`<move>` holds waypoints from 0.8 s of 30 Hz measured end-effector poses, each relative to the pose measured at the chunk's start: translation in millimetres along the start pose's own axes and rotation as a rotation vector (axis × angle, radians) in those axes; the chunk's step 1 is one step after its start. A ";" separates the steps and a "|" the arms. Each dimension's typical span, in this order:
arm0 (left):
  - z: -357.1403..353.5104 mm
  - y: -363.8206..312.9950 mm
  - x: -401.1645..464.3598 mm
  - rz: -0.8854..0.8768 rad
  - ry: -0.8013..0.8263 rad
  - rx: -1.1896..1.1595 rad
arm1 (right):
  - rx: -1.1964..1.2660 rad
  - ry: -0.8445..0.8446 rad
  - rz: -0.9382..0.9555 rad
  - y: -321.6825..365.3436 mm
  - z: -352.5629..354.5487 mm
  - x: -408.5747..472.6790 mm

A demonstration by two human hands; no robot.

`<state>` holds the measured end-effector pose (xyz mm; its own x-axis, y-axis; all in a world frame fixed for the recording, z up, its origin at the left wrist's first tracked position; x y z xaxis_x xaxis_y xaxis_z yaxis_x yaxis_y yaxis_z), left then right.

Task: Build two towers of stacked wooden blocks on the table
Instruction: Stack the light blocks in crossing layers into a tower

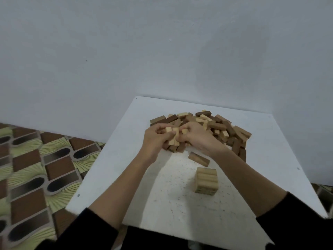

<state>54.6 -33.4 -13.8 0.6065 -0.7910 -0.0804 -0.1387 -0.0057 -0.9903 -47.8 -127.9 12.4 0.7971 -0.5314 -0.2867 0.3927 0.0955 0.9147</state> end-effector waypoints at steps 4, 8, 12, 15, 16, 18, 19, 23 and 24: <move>30.2 17.4 -19.4 0.048 -0.020 0.075 | -0.052 -0.005 -0.046 -8.0 -44.0 4.8; 53.0 37.3 -29.8 0.072 -0.063 0.311 | -0.073 -0.153 -0.079 -25.5 -76.4 6.6; 61.9 48.8 -30.3 0.043 -0.058 0.502 | -0.104 -0.207 -0.063 -43.8 -91.8 3.4; 62.2 51.3 -27.4 0.011 -0.053 0.585 | -0.178 -0.315 -0.046 -52.9 -91.1 3.3; 62.1 52.4 -26.4 0.008 -0.052 0.598 | -0.184 -0.344 -0.052 -56.5 -90.0 4.0; 62.6 54.7 -23.7 -0.004 -0.051 0.625 | -0.189 -0.363 -0.062 -60.8 -88.6 5.3; 62.6 55.6 -22.9 -0.017 -0.047 0.652 | -0.211 -0.363 -0.052 -62.0 -88.8 5.8; 65.6 57.0 -23.0 -0.073 -0.052 0.691 | -0.287 -0.369 0.003 -64.8 -89.7 7.9; 66.4 56.6 -24.6 -0.076 -0.040 0.650 | -0.292 -0.371 0.010 -65.3 -89.9 7.6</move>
<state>83.7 26.4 -75.4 0.6260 -0.7798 0.0008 0.3998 0.3200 -0.8589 -26.1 -62.5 -75.1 0.6048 -0.7890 -0.1086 0.5408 0.3067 0.7832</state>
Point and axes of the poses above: each hand's wrist, its own x-axis towards the middle knuckle, its own z-axis out of the back of the hand, y = z × x, the point moved 4 cm from there along x, towards the middle knuckle, and after that the axes turned 6 degrees about y, right-handed, at the moved point
